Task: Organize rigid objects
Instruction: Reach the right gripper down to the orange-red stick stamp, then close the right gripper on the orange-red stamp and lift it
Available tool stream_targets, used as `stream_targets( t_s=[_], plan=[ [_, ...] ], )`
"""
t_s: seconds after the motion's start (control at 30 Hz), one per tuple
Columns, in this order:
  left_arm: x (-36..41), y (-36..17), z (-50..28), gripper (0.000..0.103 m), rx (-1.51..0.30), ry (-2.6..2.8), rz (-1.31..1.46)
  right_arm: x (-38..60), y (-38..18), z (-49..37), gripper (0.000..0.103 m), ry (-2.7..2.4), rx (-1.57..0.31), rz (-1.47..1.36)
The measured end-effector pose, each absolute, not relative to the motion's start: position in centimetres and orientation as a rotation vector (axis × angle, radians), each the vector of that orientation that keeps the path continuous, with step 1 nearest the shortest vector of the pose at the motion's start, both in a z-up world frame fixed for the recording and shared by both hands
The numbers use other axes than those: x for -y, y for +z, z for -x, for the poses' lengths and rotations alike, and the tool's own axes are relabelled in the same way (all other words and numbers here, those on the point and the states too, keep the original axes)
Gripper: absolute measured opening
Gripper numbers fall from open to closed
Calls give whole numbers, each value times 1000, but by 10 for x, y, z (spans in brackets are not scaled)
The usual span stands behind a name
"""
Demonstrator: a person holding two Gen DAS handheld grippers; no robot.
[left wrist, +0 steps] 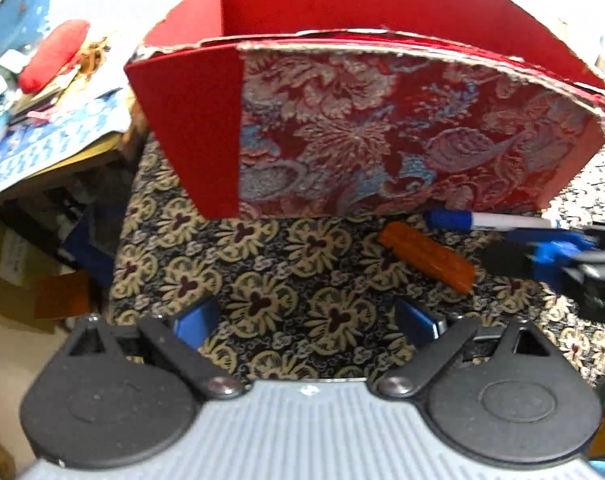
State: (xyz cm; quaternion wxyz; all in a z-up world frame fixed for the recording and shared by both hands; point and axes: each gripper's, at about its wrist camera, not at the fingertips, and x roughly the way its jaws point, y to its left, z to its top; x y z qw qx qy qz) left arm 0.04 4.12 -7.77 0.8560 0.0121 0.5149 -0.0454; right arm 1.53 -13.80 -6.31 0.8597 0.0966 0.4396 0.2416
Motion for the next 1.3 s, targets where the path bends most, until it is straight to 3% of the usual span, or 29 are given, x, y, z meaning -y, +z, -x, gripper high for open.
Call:
stream_targets(
  t_s=[0.53, 0.73, 0.8, 0.87, 0.9, 1.03, 1.23, 1.3],
  plan=[
    [-42, -85, 11, 89, -995, -346, 64, 137, -99, -36, 14, 529, -1141, -547],
    [-40, -86, 5, 88, -970, -384, 38, 141, -92, -33, 14, 499, -1097, -532],
    [-36, -87, 1, 84, -973, -402, 36, 143, -92, -37, 14, 478, -1098, -530],
    [-31, -91, -3, 66, -992, -421, 37, 144, -94, -41, 13, 483, -1099, -545],
    [-27, -94, -6, 61, -1004, -423, 35, 144, -94, -42, 13, 488, -1095, -543],
    [-21, -96, -10, 61, -985, -417, 26, 138, -96, -46, 12, 524, -1082, -535],
    [-7, -99, -12, 42, -963, -435, 31, 138, -103, -50, 10, 547, -1086, -594],
    [-4, -99, -11, 41, -952, -421, 24, 139, -105, -53, 10, 549, -1086, -607]
  ],
)
